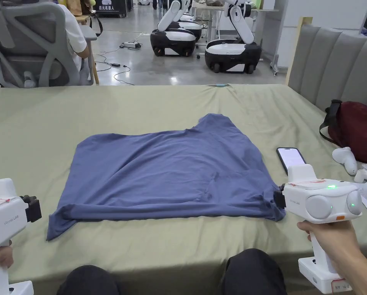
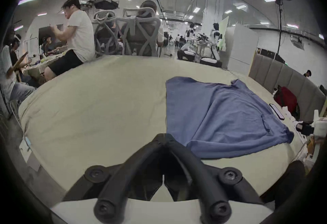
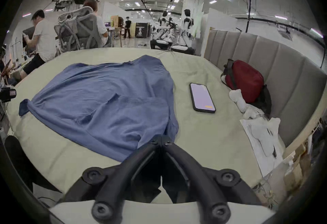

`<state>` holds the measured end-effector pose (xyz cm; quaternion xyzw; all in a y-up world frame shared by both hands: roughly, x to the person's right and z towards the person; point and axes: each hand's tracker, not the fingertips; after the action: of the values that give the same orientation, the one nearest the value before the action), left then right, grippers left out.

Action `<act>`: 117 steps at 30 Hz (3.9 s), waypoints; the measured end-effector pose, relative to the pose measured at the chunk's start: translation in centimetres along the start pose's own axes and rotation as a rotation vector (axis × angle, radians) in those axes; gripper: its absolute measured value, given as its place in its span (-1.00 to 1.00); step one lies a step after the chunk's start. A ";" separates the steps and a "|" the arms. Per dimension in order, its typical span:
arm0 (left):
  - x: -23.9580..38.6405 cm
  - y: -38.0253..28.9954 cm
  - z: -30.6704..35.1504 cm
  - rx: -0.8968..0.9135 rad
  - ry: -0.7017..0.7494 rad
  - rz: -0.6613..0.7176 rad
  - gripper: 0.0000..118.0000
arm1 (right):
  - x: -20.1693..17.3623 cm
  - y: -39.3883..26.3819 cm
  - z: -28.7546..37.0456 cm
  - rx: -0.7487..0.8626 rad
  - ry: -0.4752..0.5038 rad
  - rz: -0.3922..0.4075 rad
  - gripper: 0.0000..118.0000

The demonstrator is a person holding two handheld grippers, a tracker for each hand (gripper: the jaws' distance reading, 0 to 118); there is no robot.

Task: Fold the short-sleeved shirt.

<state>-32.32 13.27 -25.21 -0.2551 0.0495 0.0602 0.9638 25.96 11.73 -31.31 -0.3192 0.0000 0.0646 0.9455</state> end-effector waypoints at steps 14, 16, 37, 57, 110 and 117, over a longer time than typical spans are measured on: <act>1.3 -1.3 -4.4 -0.134 -0.003 -0.087 0.47 | 0.8 -0.8 -0.8 -0.030 0.017 -0.043 -1.00; 1.4 -1.7 -5.2 -0.168 -0.010 -0.095 0.37 | 1.0 -0.9 -0.7 -0.031 0.018 -0.047 -1.00; 1.2 -2.4 -5.5 -0.200 -0.069 0.003 -0.91 | 0.2 -2.1 -4.0 -0.134 0.061 0.034 -0.93; 2.5 9.0 -12.0 -0.089 -0.058 -0.042 -0.91 | 0.4 14.4 -8.3 0.039 0.031 0.057 -0.93; 2.8 6.0 -17.0 -0.255 -0.006 -0.034 0.59 | -1.0 7.6 -8.7 -0.070 0.035 0.036 -1.00; 5.1 5.2 -20.2 -0.298 0.009 -0.154 0.05 | -0.4 7.1 -11.0 -0.096 0.030 0.058 -1.00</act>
<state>-29.36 8.18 -45.91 -0.3986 0.0248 -0.0084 0.9168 25.18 10.63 -44.34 -0.3652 0.0202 0.0871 0.9266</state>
